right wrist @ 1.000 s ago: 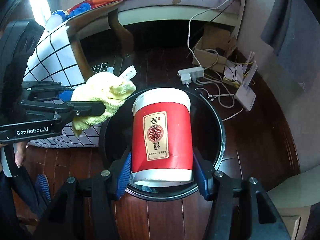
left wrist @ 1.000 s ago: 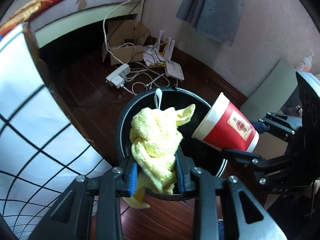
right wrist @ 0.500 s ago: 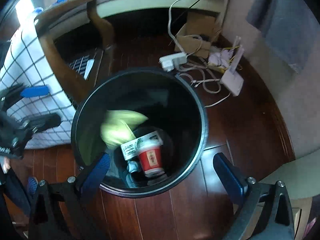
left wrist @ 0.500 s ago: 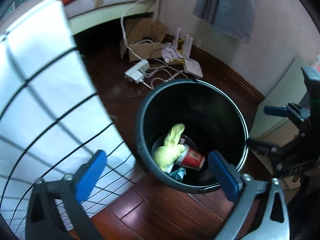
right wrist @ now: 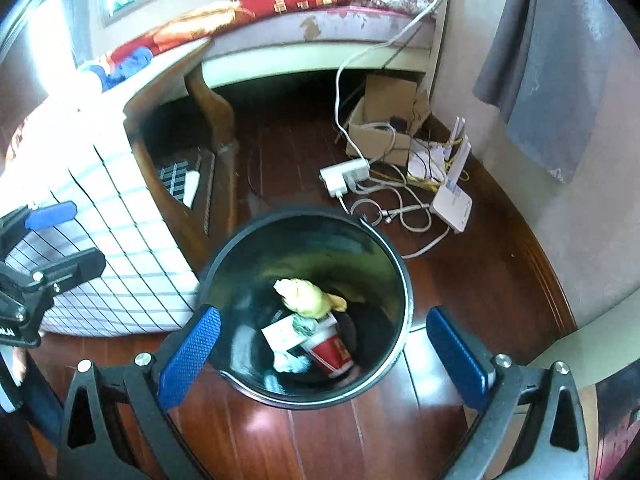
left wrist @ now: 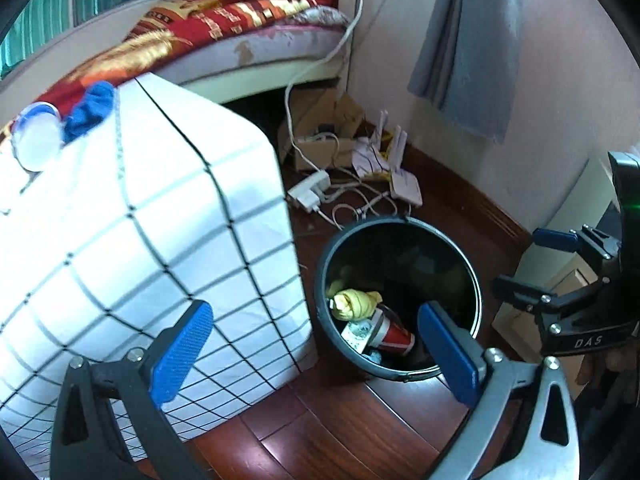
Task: Collect trash
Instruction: 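Move both tools back toward the remaining trash on the table, then grasp the clear plastic bag with the left tool while the right tool grasps the blue paper cup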
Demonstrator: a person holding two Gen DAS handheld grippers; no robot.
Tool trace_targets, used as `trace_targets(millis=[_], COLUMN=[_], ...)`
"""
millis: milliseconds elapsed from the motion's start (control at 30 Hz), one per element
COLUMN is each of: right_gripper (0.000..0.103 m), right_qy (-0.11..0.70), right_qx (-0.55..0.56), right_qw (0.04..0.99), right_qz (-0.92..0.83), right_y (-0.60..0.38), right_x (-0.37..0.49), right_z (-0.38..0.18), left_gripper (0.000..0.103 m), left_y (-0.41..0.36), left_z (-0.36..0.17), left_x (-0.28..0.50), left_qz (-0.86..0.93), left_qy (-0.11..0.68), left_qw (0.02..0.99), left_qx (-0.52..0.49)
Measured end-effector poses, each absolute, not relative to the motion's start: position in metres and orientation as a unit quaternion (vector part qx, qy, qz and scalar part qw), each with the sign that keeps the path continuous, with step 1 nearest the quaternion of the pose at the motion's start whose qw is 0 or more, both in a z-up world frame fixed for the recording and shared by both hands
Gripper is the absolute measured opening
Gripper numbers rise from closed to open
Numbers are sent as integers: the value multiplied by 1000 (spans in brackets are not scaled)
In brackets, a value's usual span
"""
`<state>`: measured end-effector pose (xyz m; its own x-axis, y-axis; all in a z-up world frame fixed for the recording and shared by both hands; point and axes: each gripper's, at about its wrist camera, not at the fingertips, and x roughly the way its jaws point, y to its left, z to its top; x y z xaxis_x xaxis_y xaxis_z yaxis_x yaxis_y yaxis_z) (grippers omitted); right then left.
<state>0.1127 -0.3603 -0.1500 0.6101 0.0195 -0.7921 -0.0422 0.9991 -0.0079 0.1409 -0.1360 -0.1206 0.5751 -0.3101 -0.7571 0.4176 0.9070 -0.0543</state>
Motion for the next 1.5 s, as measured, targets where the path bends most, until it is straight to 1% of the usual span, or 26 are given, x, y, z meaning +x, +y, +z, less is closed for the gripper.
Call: trace_targets(millis=[133,467,767,867,1033,1200,1267,1300,1500], right_gripper=[103,103,103,103,103,103,103,103,101], right_qy=[422,381,366,354,356,336,331,328,333], right_qx=[-9,-37,-67,-77,-88,-75,-74,-75,-82], right_qw=[906,919,913,917,913,920,921,921,914], right_qz=[36,93,164,167,178,189,194,196,216], right_y=[-341,-281,-210,-190,-152,-123,-109,-104,-62], right_x=[111,117,141,150,173,200,217,223,277], right_z=[-126,-83,-66,-62,-55,-40,-35,-34,-35], left_gripper=[103,103,102,102,102,95,89,87,82], left_y=[-119,-70,13,40,88,129,143,148,168], left_z=[-100,-73,-64,-64,-61,-58,-59,-60,-75], left_x=[137,130,124,126,137,157,169,175,220], left_qz=[-191,-137,-62,-35,13,44,46,45,49], left_qy=[395,365,338,337,333,318,319,320,344], left_qw=[897,921,939,940,943,947,946,946,937], left_qx=[45,25,-25,-27,-22,-21,-27,-30,-35])
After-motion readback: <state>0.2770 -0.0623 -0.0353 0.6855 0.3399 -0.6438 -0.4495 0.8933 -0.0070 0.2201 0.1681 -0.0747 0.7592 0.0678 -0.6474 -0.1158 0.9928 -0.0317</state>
